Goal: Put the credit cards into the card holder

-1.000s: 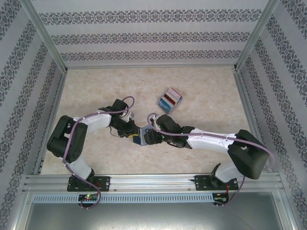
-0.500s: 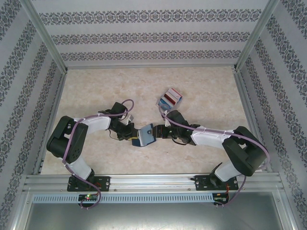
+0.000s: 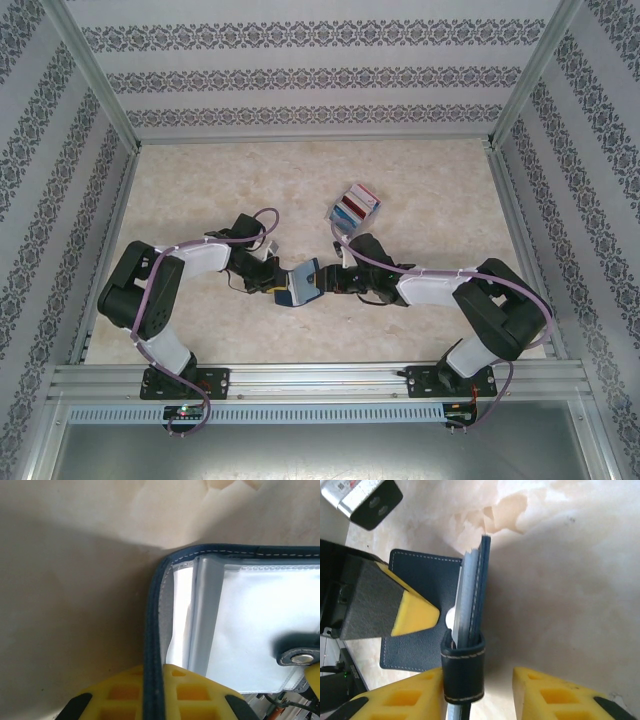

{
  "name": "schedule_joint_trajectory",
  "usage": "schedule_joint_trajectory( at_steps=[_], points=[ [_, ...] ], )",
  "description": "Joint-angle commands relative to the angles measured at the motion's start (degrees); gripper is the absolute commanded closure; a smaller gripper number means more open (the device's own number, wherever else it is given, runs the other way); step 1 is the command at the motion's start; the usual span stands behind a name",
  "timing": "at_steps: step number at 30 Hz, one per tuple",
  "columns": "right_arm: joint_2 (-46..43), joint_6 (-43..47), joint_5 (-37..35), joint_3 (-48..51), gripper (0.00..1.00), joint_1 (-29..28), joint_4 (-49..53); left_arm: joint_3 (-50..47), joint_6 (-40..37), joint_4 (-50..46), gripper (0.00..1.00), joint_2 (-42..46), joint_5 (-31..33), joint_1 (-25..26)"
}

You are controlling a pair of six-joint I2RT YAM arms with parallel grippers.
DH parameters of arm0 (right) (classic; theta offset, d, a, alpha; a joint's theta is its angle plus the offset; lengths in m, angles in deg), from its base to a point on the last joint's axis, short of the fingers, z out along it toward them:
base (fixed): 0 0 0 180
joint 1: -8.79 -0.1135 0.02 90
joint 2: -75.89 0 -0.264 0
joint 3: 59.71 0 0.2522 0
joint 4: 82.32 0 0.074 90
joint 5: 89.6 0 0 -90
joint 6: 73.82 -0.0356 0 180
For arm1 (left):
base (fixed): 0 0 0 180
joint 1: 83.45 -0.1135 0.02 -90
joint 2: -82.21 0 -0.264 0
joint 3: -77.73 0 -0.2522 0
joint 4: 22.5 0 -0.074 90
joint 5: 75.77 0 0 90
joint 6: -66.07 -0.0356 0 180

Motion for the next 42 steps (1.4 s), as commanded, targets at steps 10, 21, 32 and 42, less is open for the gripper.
schedule_joint_trajectory(
  at_steps=[10, 21, 32, 42],
  points=[
    [0.0, 3.9, 4.4, 1.6, 0.70, 0.7, -0.7, 0.3, -1.1, 1.0, 0.95, -1.7, 0.0, -0.8],
    [3.6, 3.0, 6.5, 1.0, 0.70, 0.7, -3.2, -0.9, -0.9, 2.4, 0.95, -0.9, 0.2, -0.8],
    [4.9, 3.0, 7.0, 0.1, 0.59, 0.6, -2.9, -1.5, -0.8, 2.8, 0.94, -0.6, -0.1, -0.9],
    [7.9, 2.9, 7.5, -1.5, 0.51, 0.4, -2.4, -2.4, -1.4, 5.3, 0.93, -1.0, -1.3, -0.8]
  ],
)
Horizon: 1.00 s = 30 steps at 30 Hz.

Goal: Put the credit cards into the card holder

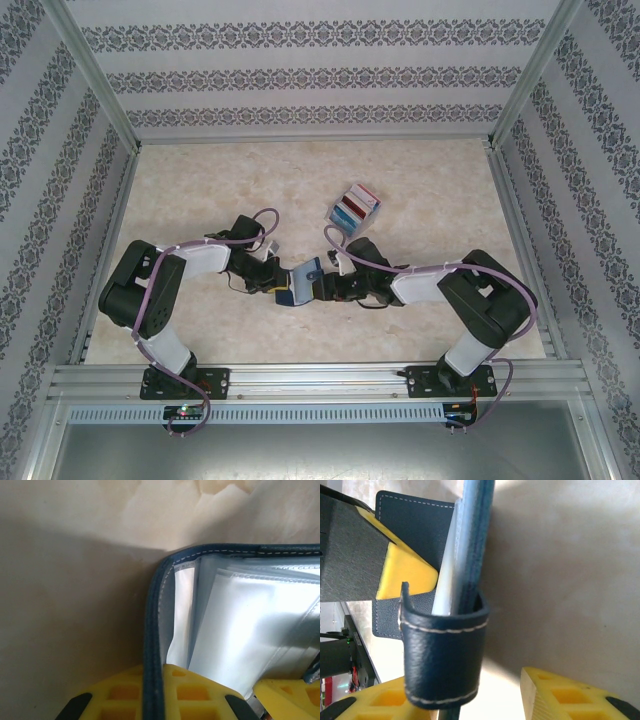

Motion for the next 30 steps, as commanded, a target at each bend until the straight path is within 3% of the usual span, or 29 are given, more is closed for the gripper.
schedule_joint_trajectory(
  at_steps=[1, 12, 23, 30],
  points=[
    [2.6, 0.8, 0.0, -1.7, 0.50, 0.4, -0.2, -0.9, -1.4, 1.6, 0.93, -0.8, 0.0, -0.7],
    [5.0, 0.6, 0.9, -3.4, 0.44, -0.4, 0.2, -1.3, -1.8, 2.8, 0.90, -0.3, -0.7, -0.9],
    [6.1, 1.0, 1.1, -5.2, 0.39, -1.3, 2.3, -3.9, 1.2, 8.4, 0.50, 1.4, -3.6, -2.5],
    [6.9, 1.5, 2.4, -6.3, 0.36, -2.2, 2.5, -5.8, 3.6, 12.0, 0.31, 5.6, -4.3, -4.2]
  ],
)
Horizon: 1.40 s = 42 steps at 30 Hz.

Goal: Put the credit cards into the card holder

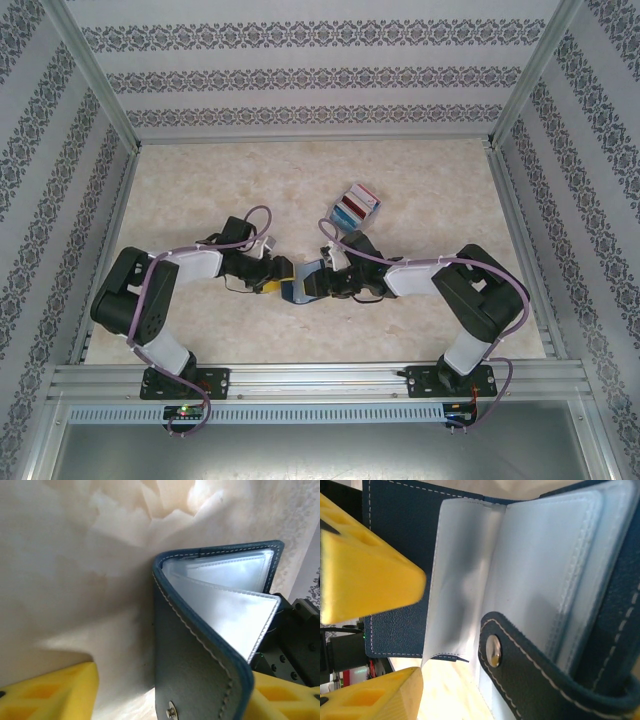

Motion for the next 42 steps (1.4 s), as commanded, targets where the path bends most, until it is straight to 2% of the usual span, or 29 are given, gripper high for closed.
schedule_joint_trajectory(
  at_steps=[1, 7, 15, 23, 25, 28, 34, 35, 37, 42],
  points=[
    [4.3, 2.1, -1.4, -1.3, 0.35, -2.2, -1.5, -1.4, 1.6, 3.4, 0.29, 2.3, 0.5, -1.7],
    [6.5, 2.4, -0.5, -3.7, 0.33, -3.2, 0.7, -1.3, 2.4, 5.5, 0.24, 0.4, -1.8, -2.2],
    [6.3, 4.5, -3.8, -5.9, 0.19, -4.4, 6.4, -1.0, 3.3, 6.7, 0.22, -1.1, -1.8, -2.2],
    [7.9, 7.0, -7.4, -9.9, 0.17, -6.0, 15.0, -1.8, 5.9, 8.6, 0.21, 0.5, -3.1, -2.6],
    [8.4, 6.9, -7.6, -10.6, 0.16, -6.6, 15.7, -2.4, 6.4, 8.8, 0.17, 1.8, -3.3, -3.0],
    [8.8, 7.8, -8.3, -11.4, 0.14, -7.1, 17.0, -3.8, 6.9, 8.9, 0.06, 3.8, -3.0, -3.5],
    [9.4, 8.0, -8.6, -11.8, 0.13, -7.7, 17.3, -4.4, 7.3, 8.5, 0.03, 4.4, -2.4, -4.0],
    [9.6, 8.2, -8.6, -11.9, 0.11, -7.7, 17.4, -4.2, 6.9, 7.9, 0.04, 4.0, -1.9, -4.0],
    [9.5, 8.0, -8.7, -12.0, 0.11, -7.7, 17.5, -3.9, 6.3, 6.0, 0.15, 2.9, -0.7, -4.0],
    [6.2, 7.9, -11.0, -9.7, 0.12, -7.2, 16.4, -2.6, 2.8, 1.1, 0.70, 0.5, 2.7, -4.1]
  ],
)
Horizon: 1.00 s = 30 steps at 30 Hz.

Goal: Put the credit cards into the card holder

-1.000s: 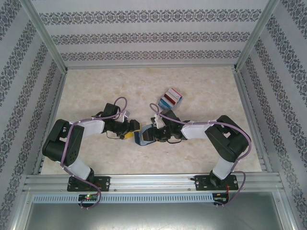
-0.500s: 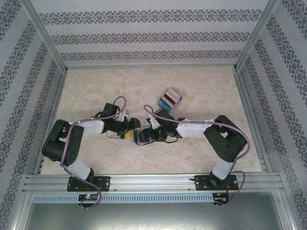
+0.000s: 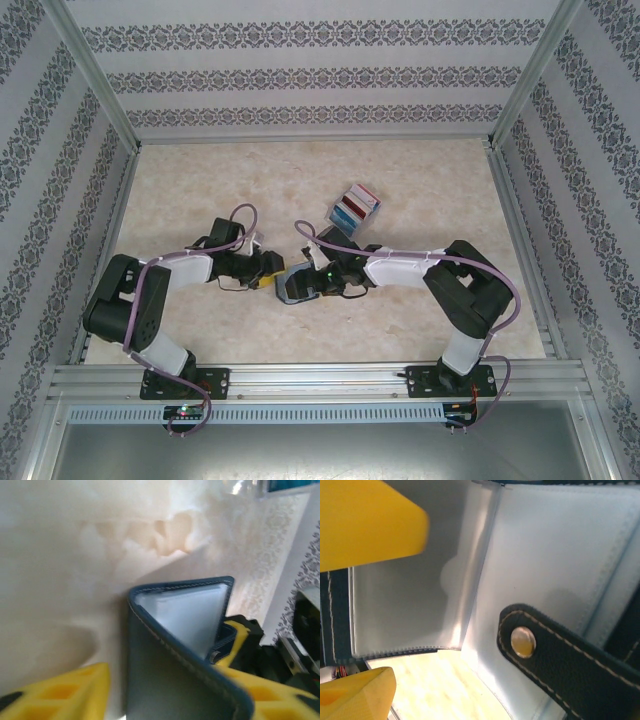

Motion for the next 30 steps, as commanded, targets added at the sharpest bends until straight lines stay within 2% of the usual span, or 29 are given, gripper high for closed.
schedule_joint_trajectory(
  at_steps=[1, 3, 6, 12, 20, 23, 27, 30],
  points=[
    [1.9, 2.4, -4.1, 3.8, 0.12, -1.3, -2.4, 1.6, -4.1, -6.5, 0.77, -1.4, 3.5, -0.4],
    [-0.4, 1.5, -5.4, 5.9, 0.12, -0.8, -3.4, 1.7, -4.7, -7.6, 0.87, -0.8, 5.3, -0.4],
    [-4.7, 1.0, -11.7, 9.3, 0.12, -0.6, -2.5, 3.3, -5.4, -8.2, 0.92, -1.1, 4.8, -0.4],
    [-15.5, -2.9, -21.7, 16.3, 0.14, 1.4, -0.6, 8.1, -9.0, -11.2, 0.97, -3.0, 3.7, 2.2],
    [-29.0, -1.0, -24.4, 17.7, 0.14, 3.2, 2.2, 13.1, -9.3, -9.5, 0.98, -8.0, -0.7, 7.5],
    [-31.1, -2.0, -24.2, 16.9, 0.15, 6.7, 4.2, 15.1, -9.9, -9.2, 0.91, -9.8, -2.4, 8.7],
    [-30.7, 2.7, -24.1, 14.4, 0.16, 10.8, 8.1, 15.9, -9.9, -9.2, 0.63, -10.7, -2.7, 8.9],
    [-27.7, 3.8, -20.3, 11.9, 0.20, 10.6, 9.2, 15.4, -9.5, -8.7, 0.53, -10.0, -1.8, 8.8]
  ],
)
